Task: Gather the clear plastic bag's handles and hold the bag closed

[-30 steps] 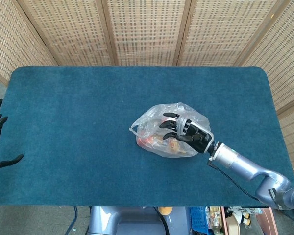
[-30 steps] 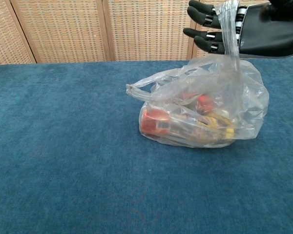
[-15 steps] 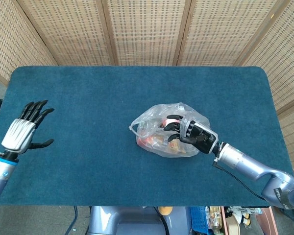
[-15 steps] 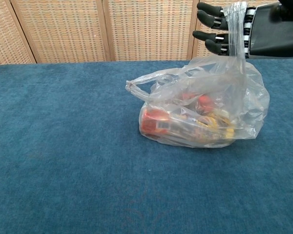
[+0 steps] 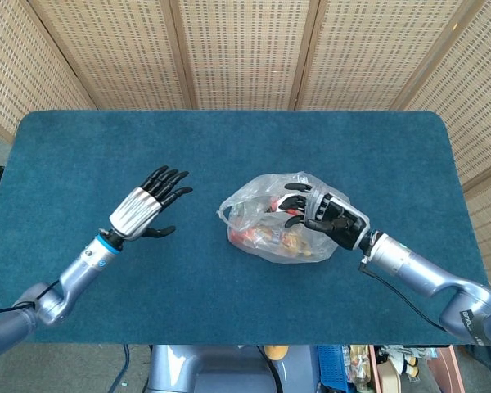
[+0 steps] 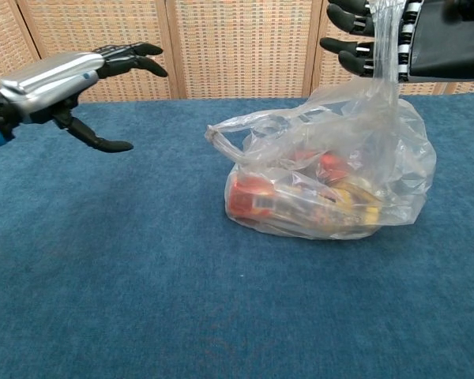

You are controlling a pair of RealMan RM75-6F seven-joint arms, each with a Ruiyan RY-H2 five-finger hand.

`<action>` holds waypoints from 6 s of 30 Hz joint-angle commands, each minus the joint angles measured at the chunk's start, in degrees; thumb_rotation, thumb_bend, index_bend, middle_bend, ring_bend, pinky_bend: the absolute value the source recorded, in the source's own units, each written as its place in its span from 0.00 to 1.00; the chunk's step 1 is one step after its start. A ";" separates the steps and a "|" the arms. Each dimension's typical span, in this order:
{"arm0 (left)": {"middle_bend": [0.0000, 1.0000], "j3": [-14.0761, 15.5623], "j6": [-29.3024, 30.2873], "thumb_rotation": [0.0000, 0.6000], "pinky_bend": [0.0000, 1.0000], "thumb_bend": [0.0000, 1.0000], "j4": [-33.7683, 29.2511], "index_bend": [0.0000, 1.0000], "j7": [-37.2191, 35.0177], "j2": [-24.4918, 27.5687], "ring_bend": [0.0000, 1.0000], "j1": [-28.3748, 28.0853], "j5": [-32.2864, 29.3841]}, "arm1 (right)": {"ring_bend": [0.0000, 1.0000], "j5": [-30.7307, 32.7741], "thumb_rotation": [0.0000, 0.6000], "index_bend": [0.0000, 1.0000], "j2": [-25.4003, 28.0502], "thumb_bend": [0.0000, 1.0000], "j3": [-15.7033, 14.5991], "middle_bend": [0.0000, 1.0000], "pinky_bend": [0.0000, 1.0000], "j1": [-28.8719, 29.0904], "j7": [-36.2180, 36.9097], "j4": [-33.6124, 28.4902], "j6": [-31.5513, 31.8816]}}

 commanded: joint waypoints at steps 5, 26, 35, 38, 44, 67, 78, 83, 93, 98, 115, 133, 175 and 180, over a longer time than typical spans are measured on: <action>0.00 -0.17 0.91 1.00 0.00 0.24 9.42 0.20 0.55 -8.08 0.00 -6.88 1.09 | 0.24 0.30 1.00 0.22 -0.67 0.00 -0.76 0.38 0.37 0.37 1.77 2.34 0.54; 0.00 3.61 -0.41 1.00 0.00 0.26 21.90 0.22 2.84 -15.97 0.00 -12.37 -1.36 | 0.24 0.34 1.00 0.23 -2.78 0.00 -2.58 0.38 0.37 1.37 6.44 8.13 2.30; 0.00 3.08 -2.27 1.00 0.00 0.31 25.17 0.33 1.25 -20.62 0.00 -14.78 -4.00 | 0.24 0.68 1.00 0.23 -3.57 0.00 -3.02 0.38 0.37 1.25 7.50 9.07 3.18; 0.00 3.16 -2.56 1.00 0.00 0.37 26.03 0.45 1.56 -21.53 0.00 -15.51 -4.24 | 0.24 0.59 1.00 0.23 -3.77 0.00 -3.20 0.38 0.37 1.21 7.68 9.29 3.43; 0.00 3.07 -2.83 1.00 0.00 0.50 28.13 0.55 3.67 -23.26 0.00 -17.06 -5.12 | 0.24 0.69 1.00 0.23 -4.21 0.00 -3.63 0.38 0.37 0.95 8.12 10.15 3.88; 0.00 -0.77 11.35 1.00 0.00 0.50 35.47 0.68 -2.93 -27.03 0.00 -17.71 -10.64 | 0.24 1.00 1.00 0.23 -3.94 0.00 -4.34 0.38 0.37 0.81 7.21 9.84 4.54; 0.00 -4.13 15.67 1.00 0.00 0.50 34.99 0.69 -8.43 -27.52 0.00 -18.59 -14.47 | 0.24 1.27 1.00 0.23 -3.65 0.00 -4.34 0.38 0.37 0.95 6.12 8.91 4.23; 0.00 -5.45 17.27 1.00 0.00 0.50 34.27 0.69 -10.43 -27.09 0.00 -19.19 -15.89 | 0.24 1.48 1.00 0.23 -3.61 0.00 -4.31 0.38 0.37 0.95 5.79 8.69 4.03; 0.00 -7.29 19.38 1.00 0.00 0.50 32.07 0.64 -14.27 -27.05 0.00 -19.43 -17.99 | 0.24 1.44 1.00 0.23 -3.14 0.00 -4.17 0.38 0.37 1.11 5.02 7.74 3.98; 0.00 -7.43 20.19 1.00 0.00 0.47 31.61 0.51 -14.39 -26.68 0.00 -19.86 -18.04 | 0.24 1.70 1.00 0.24 -2.92 0.00 -4.06 0.38 0.37 1.19 4.64 7.38 3.63; 0.00 -5.25 24.97 1.00 0.00 0.35 28.66 0.00 -8.82 -22.32 0.00 -21.14 -15.09 | 0.25 2.29 1.00 0.24 -2.23 0.00 -2.84 0.38 0.37 1.61 3.17 4.62 3.51; 0.00 -3.21 25.27 1.00 0.00 0.35 20.89 0.00 0.33 -17.07 0.00 -22.46 -11.78 | 0.25 6.81 1.00 0.25 -1.10 0.00 1.07 0.38 0.37 2.79 -1.24 -0.34 -0.27; 0.00 -6.07 19.02 1.00 0.00 0.35 11.55 0.00 10.47 -13.28 0.00 -25.54 -11.81 | 0.28 18.49 1.00 0.34 -6.28 0.00 11.03 0.41 0.27 2.28 -22.41 -6.30 -10.54; 0.00 -6.36 18.06 1.00 0.00 0.35 12.43 0.00 10.46 -13.41 0.00 -25.88 -12.06 | 0.29 18.13 1.00 0.36 -7.04 0.00 12.05 0.43 0.27 1.97 -23.01 -6.48 -10.98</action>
